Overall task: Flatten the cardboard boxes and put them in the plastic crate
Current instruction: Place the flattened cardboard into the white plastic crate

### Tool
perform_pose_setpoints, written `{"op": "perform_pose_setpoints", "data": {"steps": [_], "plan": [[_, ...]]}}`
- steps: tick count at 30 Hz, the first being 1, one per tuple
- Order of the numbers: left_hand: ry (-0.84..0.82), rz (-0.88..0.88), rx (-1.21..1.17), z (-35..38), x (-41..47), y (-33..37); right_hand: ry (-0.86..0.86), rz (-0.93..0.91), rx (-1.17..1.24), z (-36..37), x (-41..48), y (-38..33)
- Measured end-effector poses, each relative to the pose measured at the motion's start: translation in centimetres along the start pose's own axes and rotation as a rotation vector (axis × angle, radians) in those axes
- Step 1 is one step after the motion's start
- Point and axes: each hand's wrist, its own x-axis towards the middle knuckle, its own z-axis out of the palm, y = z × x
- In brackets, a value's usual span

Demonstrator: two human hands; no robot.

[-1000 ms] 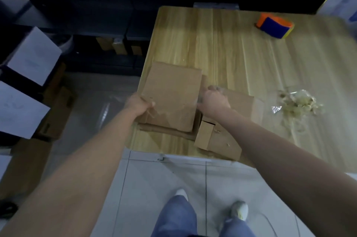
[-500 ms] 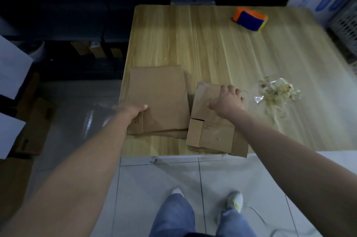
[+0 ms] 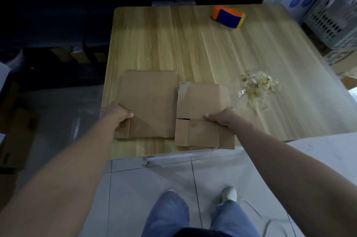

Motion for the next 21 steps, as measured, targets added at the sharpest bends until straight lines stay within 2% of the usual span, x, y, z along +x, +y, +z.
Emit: {"op": "perform_pose_setpoints", "data": {"steps": [4, 11, 16, 21], "plan": [[-0.062, 0.018, -0.242, 0.3, -0.3, 0.4, -0.066, -0.014, 0.095, 0.2, 0.9, 0.5], [-0.160, -0.021, -0.469, 0.0, -0.9, 0.7, -0.192, 0.049, 0.326, 0.4, 2.2, 1.5], [-0.127, 0.020, -0.542, -1.3, -2.9, 2.3, -0.184, 0.031, 0.476, -1.2, 1.6, 1.2], [0.042, 0.185, -0.514, -4.1, -5.4, 5.1, -0.072, -0.136, 0.623, -5.7, 0.1, -0.6]]}}
